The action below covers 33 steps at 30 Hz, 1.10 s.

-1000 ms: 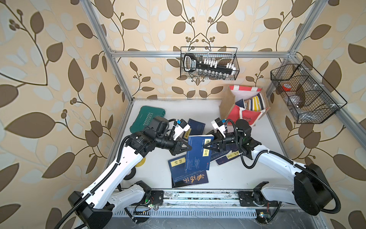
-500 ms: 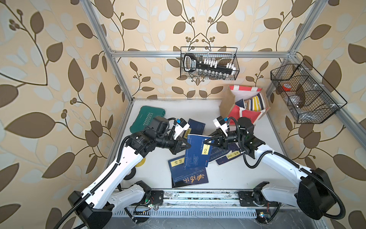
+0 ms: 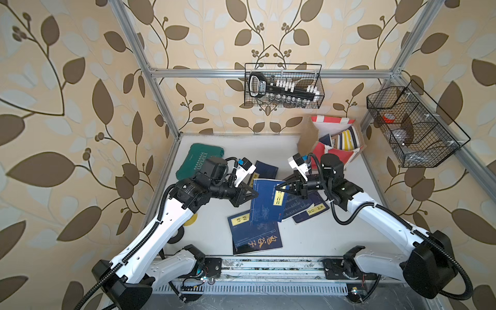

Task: Put the books into the canvas bag
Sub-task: Pick up the book from the book, then place the book in the canvas bag.

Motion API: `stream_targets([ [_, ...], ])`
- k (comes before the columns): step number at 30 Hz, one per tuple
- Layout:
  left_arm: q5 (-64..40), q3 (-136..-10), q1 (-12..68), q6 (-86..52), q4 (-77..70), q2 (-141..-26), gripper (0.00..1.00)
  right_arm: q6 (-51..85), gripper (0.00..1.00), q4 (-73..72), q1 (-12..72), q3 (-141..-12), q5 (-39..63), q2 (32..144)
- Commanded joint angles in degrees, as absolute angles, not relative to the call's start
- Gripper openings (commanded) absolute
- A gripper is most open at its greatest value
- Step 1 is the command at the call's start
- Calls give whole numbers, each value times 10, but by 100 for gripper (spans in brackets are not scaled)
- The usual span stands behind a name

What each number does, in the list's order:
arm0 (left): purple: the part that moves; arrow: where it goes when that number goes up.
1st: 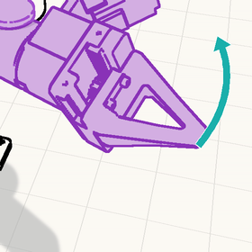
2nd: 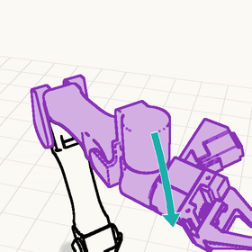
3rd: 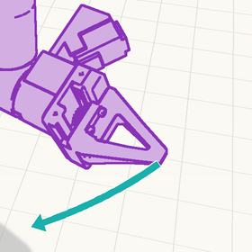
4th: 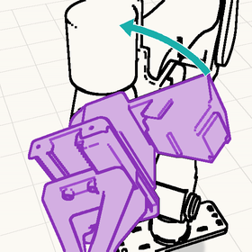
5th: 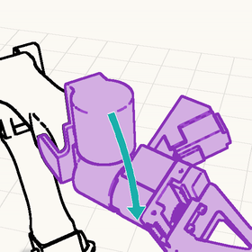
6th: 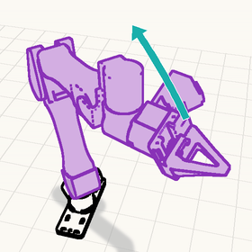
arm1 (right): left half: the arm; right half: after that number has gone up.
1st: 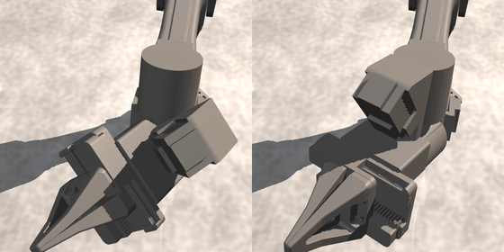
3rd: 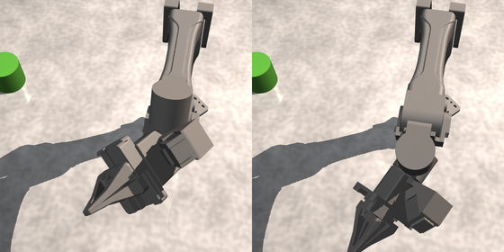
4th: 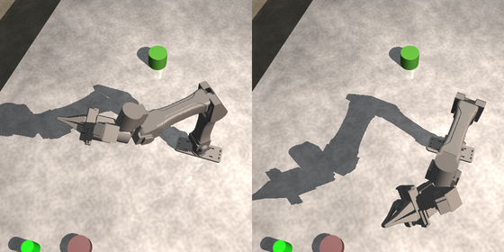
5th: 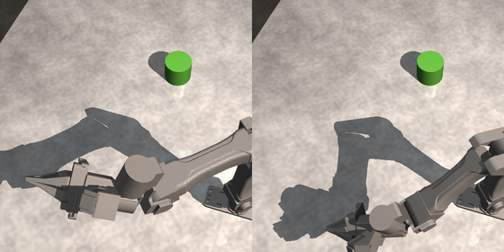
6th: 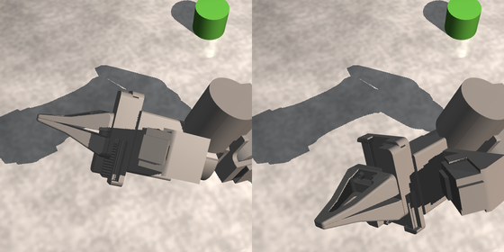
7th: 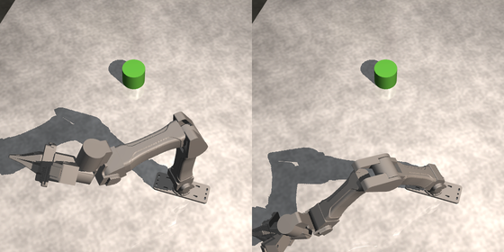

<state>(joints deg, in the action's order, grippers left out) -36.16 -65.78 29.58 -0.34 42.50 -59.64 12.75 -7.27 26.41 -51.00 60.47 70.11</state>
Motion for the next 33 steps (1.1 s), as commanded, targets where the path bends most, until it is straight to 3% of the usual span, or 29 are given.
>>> stream_targets([
  [1, -329, -654, 280, -12, 413, -582, 87, 137, 0, -57, 237, -553, 543, 680],
  [2, -316, -652, 276, -17, 409, -578, 99, 149, 0, -52, 224, -564, 525, 675],
  [7, -272, -642, 241, -39, 389, -558, 99, 214, 0, -24, 121, -631, 389, 645],
  [10, -308, -635, 210, -52, 370, -551, 99, 241, 0, 7, 33, -682, 301, 641],
  [14, -339, -637, 198, -60, 362, -552, 99, 260, 0, 42, -59, -755, 258, 676],
  [24, -342, -627, 194, -64, 355, -538, 99, 204, 0, -7, -88, -828, 93, 776],
  [33, -351, -623, 189, -66, 350, -533, 99, 198, 0, -125, -83, -783, 39, 842],
])
